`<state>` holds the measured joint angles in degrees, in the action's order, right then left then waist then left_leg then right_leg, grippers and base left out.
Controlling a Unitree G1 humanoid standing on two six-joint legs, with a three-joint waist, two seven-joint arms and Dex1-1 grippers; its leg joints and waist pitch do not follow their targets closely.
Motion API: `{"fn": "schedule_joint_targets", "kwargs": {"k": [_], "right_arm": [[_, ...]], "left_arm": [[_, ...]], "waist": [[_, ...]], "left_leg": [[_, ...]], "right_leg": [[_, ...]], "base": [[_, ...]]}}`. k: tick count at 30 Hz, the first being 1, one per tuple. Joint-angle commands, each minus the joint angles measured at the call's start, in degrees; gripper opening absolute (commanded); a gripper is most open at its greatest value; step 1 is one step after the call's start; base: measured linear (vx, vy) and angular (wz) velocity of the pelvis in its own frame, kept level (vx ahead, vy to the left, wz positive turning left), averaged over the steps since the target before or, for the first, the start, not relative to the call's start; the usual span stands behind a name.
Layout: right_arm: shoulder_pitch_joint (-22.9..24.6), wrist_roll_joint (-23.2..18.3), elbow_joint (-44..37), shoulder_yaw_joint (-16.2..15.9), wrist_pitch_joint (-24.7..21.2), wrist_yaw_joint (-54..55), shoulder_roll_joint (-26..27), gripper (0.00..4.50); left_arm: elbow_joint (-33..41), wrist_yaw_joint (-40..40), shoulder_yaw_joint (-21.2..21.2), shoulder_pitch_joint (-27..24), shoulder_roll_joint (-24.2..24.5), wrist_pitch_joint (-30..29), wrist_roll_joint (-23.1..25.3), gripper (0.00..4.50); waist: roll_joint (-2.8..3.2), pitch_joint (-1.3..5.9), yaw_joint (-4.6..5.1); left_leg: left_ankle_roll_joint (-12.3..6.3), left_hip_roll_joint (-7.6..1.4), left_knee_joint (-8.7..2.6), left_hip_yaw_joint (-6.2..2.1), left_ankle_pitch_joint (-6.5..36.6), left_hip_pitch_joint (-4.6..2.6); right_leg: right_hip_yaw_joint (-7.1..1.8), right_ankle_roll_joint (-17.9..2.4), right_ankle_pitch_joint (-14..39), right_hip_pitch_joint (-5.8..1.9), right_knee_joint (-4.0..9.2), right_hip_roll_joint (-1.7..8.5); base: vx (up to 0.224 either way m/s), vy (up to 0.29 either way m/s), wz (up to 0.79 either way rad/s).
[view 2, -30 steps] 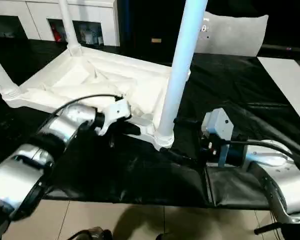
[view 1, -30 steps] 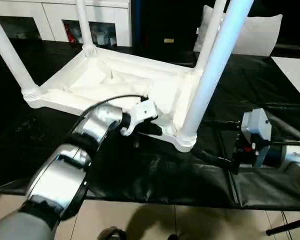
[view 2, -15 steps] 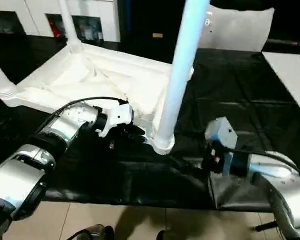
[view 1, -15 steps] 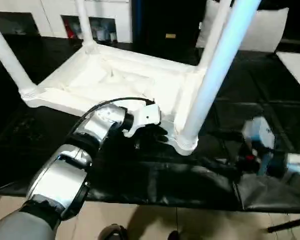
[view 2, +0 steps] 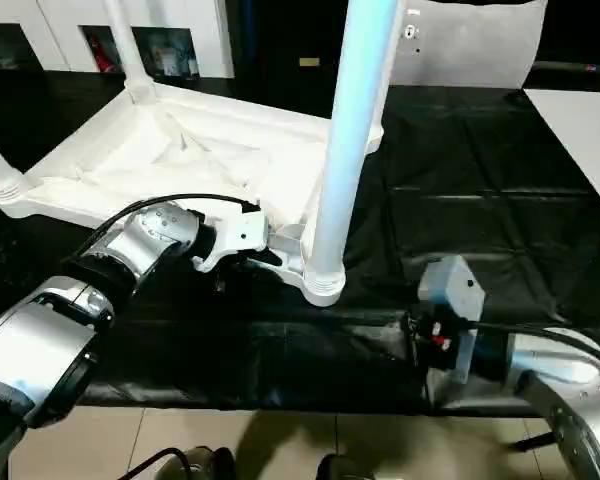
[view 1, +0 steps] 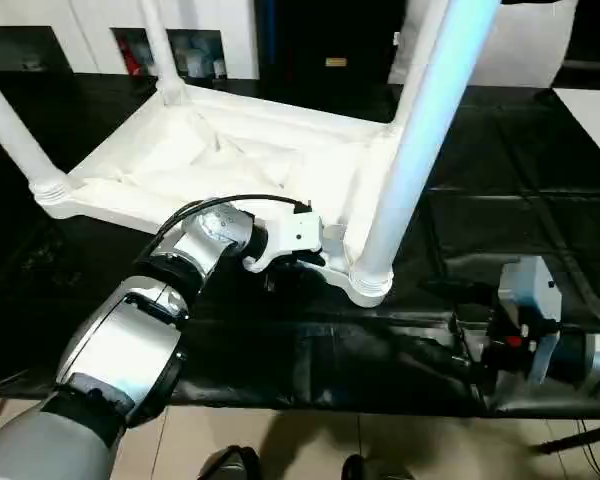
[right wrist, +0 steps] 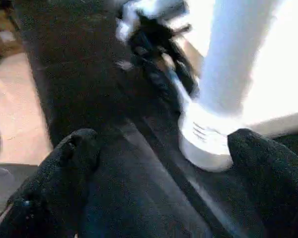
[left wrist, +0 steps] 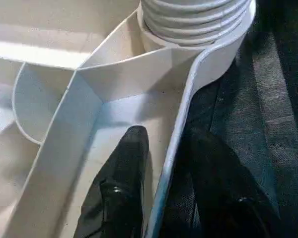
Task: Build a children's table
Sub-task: Rotate table base
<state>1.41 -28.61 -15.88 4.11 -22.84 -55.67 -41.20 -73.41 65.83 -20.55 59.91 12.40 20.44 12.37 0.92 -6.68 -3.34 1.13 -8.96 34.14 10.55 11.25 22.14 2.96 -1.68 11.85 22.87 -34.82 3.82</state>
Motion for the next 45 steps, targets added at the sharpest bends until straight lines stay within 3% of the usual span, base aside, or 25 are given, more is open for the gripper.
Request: {"fn": "schedule_joint_targets", "kwargs": {"k": [1,2,6,7,8,9,14,16,20,22,23,24,25,26,27,29,30,31,32,35,37,38,39,43,45], "right_arm": [[-0.56,1.1,1.88,-0.47,1.54,-1.13,0.13,4.5],[-1.85,1.77,4.73,-1.04,2.78,-1.78,0.52,4.5],[-8.77,5.2,20.71,-3.38,9.85,-5.27,2.1,4.5],[-9.3,5.46,22.02,-3.49,10.47,-5.59,2.22,4.5],[-11.95,6.64,28.9,-3.76,13.91,-7.37,2.62,4.5],[-13.96,7.42,34.28,-3.8,16.59,-8.88,2.85,4.5],[-19.75,9.51,48.33,-3.65,24.0,-12.77,3.81,4.5],[-21.92,10.21,53.05,-3.66,26.79,-13.49,4.38,4.5],[-28.14,11.92,64.61,-2.71,33.07,-10.46,6.87,4.5],[-28.51,11.93,65.13,-2.19,33.51,-9.18,7.19,4.5],[-24.11,9.3,48.95,-0.9,26.19,-3.54,8.16,4.5],[-19.61,6.45,30.1,-0.78,16.88,1.78,8.59,4.5],[-19.61,6.45,30.1,-0.78,16.88,1.78,8.59,4.5],[-16.75,4.55,17.58,-0.89,10.82,5.25,8.86,4.5],[-15.95,3.83,10.47,-0.79,7.06,9.43,10.35,4.5],[-19.47,6.44,12.68,-0.13,8.22,16.88,15.1,4.5],[-20.35,7.27,14.05,0.01,9.22,18.42,16.05,4.5],[-20.65,7.55,14.56,0.06,9.57,18.97,16.37,4.5],[-21.03,8.07,14.73,0.27,9.37,20.68,17.06,4.5],[-22.08,8.55,14.92,0.58,8.1,23.23,18.52,4.5],[-21.48,8.07,9.66,0.76,2.65,26.83,19.62,4.5],[-21.21,7.96,8.73,0.7,1.8,27.2,19.68,4.5],[-21.12,7.94,8.47,0.67,1.54,27.3,19.69,4.5],[-20.01,7.06,7.75,-0.32,1.59,25.93,18.91,4.5],[-16.83,6.22,5.28,-2.63,-0.02,21.13,16.29,4.5]], "left_arm": [[-0.68,0.13,0.55,1.09,-0.29,-0.58,0.67,1.1],[-0.7,2.27,1.42,1.23,-0.33,-1.14,-0.42,1.07],[-0.57,9.54,2.52,1.81,0.33,-3.29,-2.21,0.7],[-0.6,9.74,2.48,1.87,0.41,-3.48,-2.17,0.7],[-0.78,9.59,1.31,2.07,1.01,-3.44,-0.8,0.64],[-0.92,8.97,0.31,2.18,1.49,-3.12,0.44,0.52],[-1.29,5.25,-1.26,2.47,2.66,-2.98,3.62,0.24],[-1.32,3.43,-1.32,2.49,3.05,-4.03,4.47,0.09],[-1.09,1.58,-1.46,1.15,4.09,-6.66,4.91,0.02],[-1.11,1.04,-0.87,0.94,4.02,-7.94,4.33,0.02],[-1.13,-0.17,2.05,0.55,3.38,-11.48,1.55,0.02],[-1.04,-0.99,3.76,0.41,2.91,-13.27,-0.08,0.02],[-1.04,-0.99,3.76,0.41,2.91,-13.27,-0.08,0.02],[-0.96,-1.48,4.85,0.31,2.62,-14.31,-1.0,0.02],[-0.51,-1.79,6.26,-0.02,2.13,-15.73,-2.43,0.02],[2.0,-2.37,8.27,-1.66,1.15,-18.2,-4.42,0.02],[2.77,-2.2,8.41,-2.13,1.07,-18.71,-4.6,0.02],[3.07,-2.12,8.41,-2.31,1.06,-18.84,-4.62,0.02],[4.0,-1.91,8.3,-2.82,1.05,-19.23,-4.68,0.02],[6.49,-1.11,8.33,-4.43,0.73,-18.74,-5.24,0.02],[13.21,-0.21,6.6,-9.01,1.2,-15.08,-4.1,0.02],[14.98,1.13,5.94,-10.43,1.49,-12.47,-4.02,0.02],[15.65,1.79,5.69,-10.98,1.62,-11.34,-4.05,0.02],[22.86,6.85,4.27,-15.24,2.98,-9.48,-5.56,0.02],[26.7,6.77,4.1,-17.74,3.74,-7.21,-6.2,0.02]], "waist": [[-0.59,3.27,0.12],[-1.04,3.38,0.2],[-0.98,3.84,0.6],[-0.96,3.96,0.73],[-1.19,4.11,0.63],[-1.05,4.34,0.9],[-1.19,4.57,0.78],[-1.31,4.58,0.76],[-1.43,4.6,1.0],[-1.39,4.36,0.85],[-1.43,4.53,0.8],[-1.35,4.54,0.1],[-1.4,4.2,-0.13],[-1.46,4.77,0.58],[-1.62,4.77,0.45],[-1.43,4.78,0.75],[-1.24,4.58,0.9],[-1.11,4.55,0.61],[-0.97,4.48,0.32],[-0.9,4.92,0.04],[-0.85,5.06,-0.1],[-1.68,5.49,0.02],[-1.2,5.39,-0.22],[-1.37,5.24,-0.63],[-1.35,5.19,-1.01]], "left_leg": [[-6.09,-4.49,-4.05,-2.06,8.85,-1.07],[-6.53,-4.51,-4.04,-2.01,8.23,-1.05],[-7.99,-4.35,-3.64,-1.87,4.64,-0.73],[-8.29,-4.34,-3.5,-1.83,4.09,-0.76],[-9.36,-4.44,-3.36,-1.75,2.8,-0.69],[-10.05,-4.35,-3.12,-1.77,2.5,-0.44],[-12.57,-4.5,-2.76,-1.63,0.29,-0.2],[-12.75,-4.5,-2.7,-1.53,1.36,-0.32],[-10.13,-4.42,-2.84,-1.43,4.14,-0.28],[-9.33,-4.41,-3.04,-1.27,5.16,-0.49],[-9.23,-4.46,-3.03,-1.23,4.95,-0.52],[-9.86,-4.88,-3.35,-1.45,3.52,-0.96],[-10.33,-5.32,-3.74,-1.88,2.66,-0.76],[-11.51,-5.41,-3.75,-2.28,0.75,-0.41],[-11.33,-5.28,-3.62,-1.88,1.1,-0.88],[-9.21,-4.4,-3.47,-1.38,3.33,-0.76],[-6.82,-4.05,-3.4,-1.22,5.55,-1.03],[-5.73,-4.04,-3.35,-1.01,6.33,-1.42],[-4.64,-4.19,-3.59,-0.97,6.3,-1.35],[-4.65,-4.69,-3.95,-1.24,4.58,-1.2],[-5.66,-5.05,-3.98,-1.42,2.93,-1.23],[-6.79,-4.9,-3.79,-1.17,1.5,-1.11],[-7.47,-4.81,-3.7,-1.16,1.16,-1.07],[-6.09,-4.74,-3.72,-0.88,3.04,-1.22],[-5.01,-4.83,-3.81,-0.8,4.43,-1.47]], "right_leg": [[-2.96,-14.77,6.75,-3.11,4.89,5.91],[-2.98,-14.74,6.01,-3.21,4.84,5.89],[-2.81,-17.22,-0.31,-3.41,3.96,5.95],[-2.79,-17.71,-1.62,-3.42,3.71,5.91],[-2.76,-18.21,-4.44,-3.56,3.37,5.81],[-2.52,-19.06,-5.7,-3.58,3.04,6.0],[-2.22,-19.68,-9.66,-3.94,2.52,5.82],[-2.11,-19.82,-7.65,-3.86,2.78,5.78],[-2.04,-19.59,1.31,-3.77,3.33,5.89],[-2.09,-18.59,4.27,-3.65,3.92,5.51],[-2.13,-18.66,3.91,-3.72,3.75,5.55],[-2.27,-17.72,1.15,-3.71,3.32,5.18],[-2.46,-16.55,-0.97,-3.93,3.1,5.27],[-2.2,-16.56,-4.11,-4.13,2.26,5.68],[-2.41,-15.78,-3.41,-3.65,2.68,5.59],[-2.41,-15.65,3.37,-3.14,3.61,6.01],[-2.59,-15.81,9.88,-2.75,4.62,6.09],[-2.79,-15.57,12.09,-2.57,5.06,5.97],[-2.95,-15.25,12.62,-2.63,5.0,5.6],[-2.85,-15.74,5.11,-2.86,3.82,5.31],[-2.95,-16.46,0.06,-3.15,3.21,5.51],[-2.93,-16.54,-2.8,-3.35,2.82,5.45],[-2.97,-16.27,-2.87,-3.24,2.82,5.71],[-3.11,-14.87,2.38,-3.08,3.43,5.85],[-3.13,-13.75,5.18,-2.87,3.66,5.64]], "base": [[0.0,0.0,0.0],[0.0,0.0,0.0],[0.0,0.0,0.0],[0.0,0.0,0.0],[0.0,0.0,0.0],[0.0,0.0,0.0],[0.0,0.0,0.0],[0.0,0.0,0.0],[0.0,0.0,0.0],[0.0,0.0,0.0],[0.0,0.0,0.0],[0.0,0.0,0.0],[0.0,0.0,0.0],[0.0,0.0,0.0],[0.0,0.0,0.0],[0.0,0.0,0.0],[0.0,0.0,0.0],[0.0,0.0,0.0],[0.0,0.0,0.0],[0.0,0.0,0.0],[0.0,0.0,0.0],[0.0,0.0,0.0],[0.0,0.0,0.0],[0.0,0.0,0.0],[0.0,0.0,0.0]]}}
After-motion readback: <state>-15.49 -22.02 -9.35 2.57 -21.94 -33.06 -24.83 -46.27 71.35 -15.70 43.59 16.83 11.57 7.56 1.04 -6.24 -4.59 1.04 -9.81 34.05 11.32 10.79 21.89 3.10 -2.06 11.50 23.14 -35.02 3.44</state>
